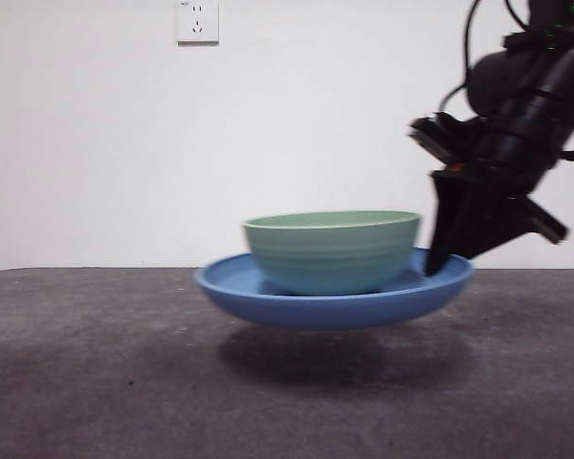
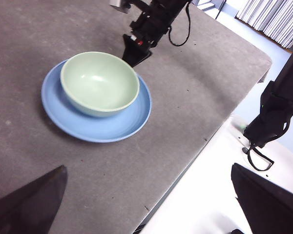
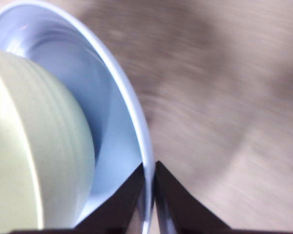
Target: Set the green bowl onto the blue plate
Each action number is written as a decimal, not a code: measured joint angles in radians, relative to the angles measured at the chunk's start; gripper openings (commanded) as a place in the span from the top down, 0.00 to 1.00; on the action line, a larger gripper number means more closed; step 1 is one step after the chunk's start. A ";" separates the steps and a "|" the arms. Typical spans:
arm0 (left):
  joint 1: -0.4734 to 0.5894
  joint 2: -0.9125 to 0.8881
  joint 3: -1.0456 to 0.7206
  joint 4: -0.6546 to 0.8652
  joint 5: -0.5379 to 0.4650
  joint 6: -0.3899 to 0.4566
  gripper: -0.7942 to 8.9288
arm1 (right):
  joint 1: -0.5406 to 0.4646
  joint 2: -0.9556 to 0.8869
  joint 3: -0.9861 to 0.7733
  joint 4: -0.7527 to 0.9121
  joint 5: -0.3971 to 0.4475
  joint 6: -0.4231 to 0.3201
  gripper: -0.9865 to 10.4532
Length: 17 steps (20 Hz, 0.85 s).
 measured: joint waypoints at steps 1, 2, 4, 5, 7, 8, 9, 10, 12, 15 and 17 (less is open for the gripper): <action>0.000 0.000 0.000 0.000 0.000 0.000 0.27 | 0.030 0.000 0.000 0.027 -0.001 0.024 0.90; 0.000 0.000 0.000 0.000 0.000 0.000 0.27 | 0.056 0.000 0.000 0.055 -0.001 0.045 0.90; 0.000 0.000 0.000 0.000 0.000 0.000 0.27 | 0.100 0.000 0.000 0.099 -0.002 0.080 0.90; 0.000 0.000 0.000 0.000 0.000 0.000 0.27 | 0.117 0.000 0.000 0.114 -0.003 0.095 0.90; 0.000 0.000 0.000 0.000 0.000 0.000 0.27 | 0.127 0.006 0.000 0.129 -0.003 0.116 0.90; 0.000 0.000 0.000 0.000 0.000 0.000 0.27 | 0.128 0.016 0.000 0.130 -0.003 0.125 0.90; 0.000 0.000 0.000 0.000 0.000 0.000 0.27 | 0.132 0.031 0.000 0.131 -0.003 0.128 0.90; 0.000 0.000 0.000 0.000 0.000 0.000 0.27 | 0.134 0.051 0.000 0.132 -0.002 0.130 0.90; 0.000 0.000 0.000 0.000 0.000 0.000 0.27 | 0.136 0.094 0.000 0.142 -0.002 0.135 0.90; 0.000 0.000 0.000 0.000 0.000 0.000 0.27 | 0.140 0.145 0.000 0.163 -0.001 0.137 0.90; 0.000 0.000 0.000 0.000 0.000 0.000 0.27 | 0.140 0.161 0.000 0.161 0.000 0.137 0.90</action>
